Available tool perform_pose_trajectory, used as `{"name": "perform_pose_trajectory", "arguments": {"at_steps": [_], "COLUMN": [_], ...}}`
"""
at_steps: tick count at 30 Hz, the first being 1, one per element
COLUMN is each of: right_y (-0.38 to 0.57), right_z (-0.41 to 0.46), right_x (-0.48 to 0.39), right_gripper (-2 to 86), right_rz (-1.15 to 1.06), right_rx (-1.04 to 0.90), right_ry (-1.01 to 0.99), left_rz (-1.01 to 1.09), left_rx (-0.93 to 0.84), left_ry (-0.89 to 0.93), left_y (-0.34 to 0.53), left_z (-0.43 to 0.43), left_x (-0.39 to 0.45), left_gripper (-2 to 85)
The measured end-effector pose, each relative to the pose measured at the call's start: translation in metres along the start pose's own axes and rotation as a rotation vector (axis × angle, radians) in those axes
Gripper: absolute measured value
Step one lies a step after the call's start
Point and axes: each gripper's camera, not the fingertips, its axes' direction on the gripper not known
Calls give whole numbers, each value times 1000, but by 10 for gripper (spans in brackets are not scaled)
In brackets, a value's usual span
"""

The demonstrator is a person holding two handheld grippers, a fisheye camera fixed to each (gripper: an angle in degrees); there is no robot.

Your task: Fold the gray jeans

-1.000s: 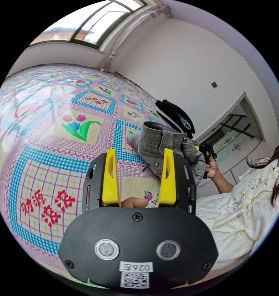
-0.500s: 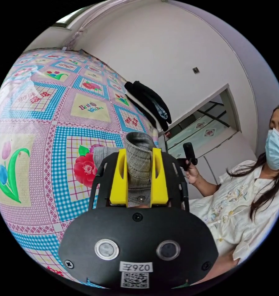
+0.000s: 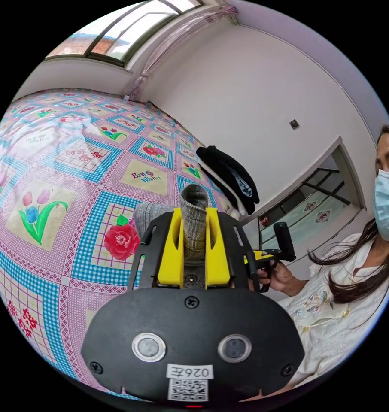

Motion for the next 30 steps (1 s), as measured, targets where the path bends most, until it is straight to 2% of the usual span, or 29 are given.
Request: {"name": "perform_pose_trajectory", "arguments": {"at_steps": [3, 6, 9, 11, 15, 17, 21, 26, 30], "right_y": [18, 35, 59, 83, 135, 179, 235, 305, 347], "right_z": [17, 0, -55, -102, -173, -230, -301, -382, -428], "right_x": [29, 29, -23, -88, -195, -259, -343, -435, -481], "right_gripper": [53, 14, 6, 4, 4, 4, 2, 2, 2], "right_rz": [115, 73, -137, -361, -665, -838, -1032, -1220, -1280], "right_rx": [-39, 59, 218, 299, 430, 565, 690, 847, 889], "right_ry": [-344, -435, -368, -257, -121, -90, -81, -1, 30], "left_rz": [65, 115, 180, 235, 461, 558, 703, 709, 674], "left_rx": [26, 92, 165, 202, 325, 416, 567, 651, 737], "left_ry": [-35, -91, -173, -242, -393, -441, -571, -588, -503], "left_y": [32, 79, 132, 162, 219, 242, 289, 319, 331], "left_z": [-4, -30, -73, -100, -165, -194, -239, -271, -300], "left_x": [36, 75, 126, 166, 288, 344, 458, 536, 586], "left_gripper": [76, 71, 61, 55, 27, 17, 4, -1, -4]}}
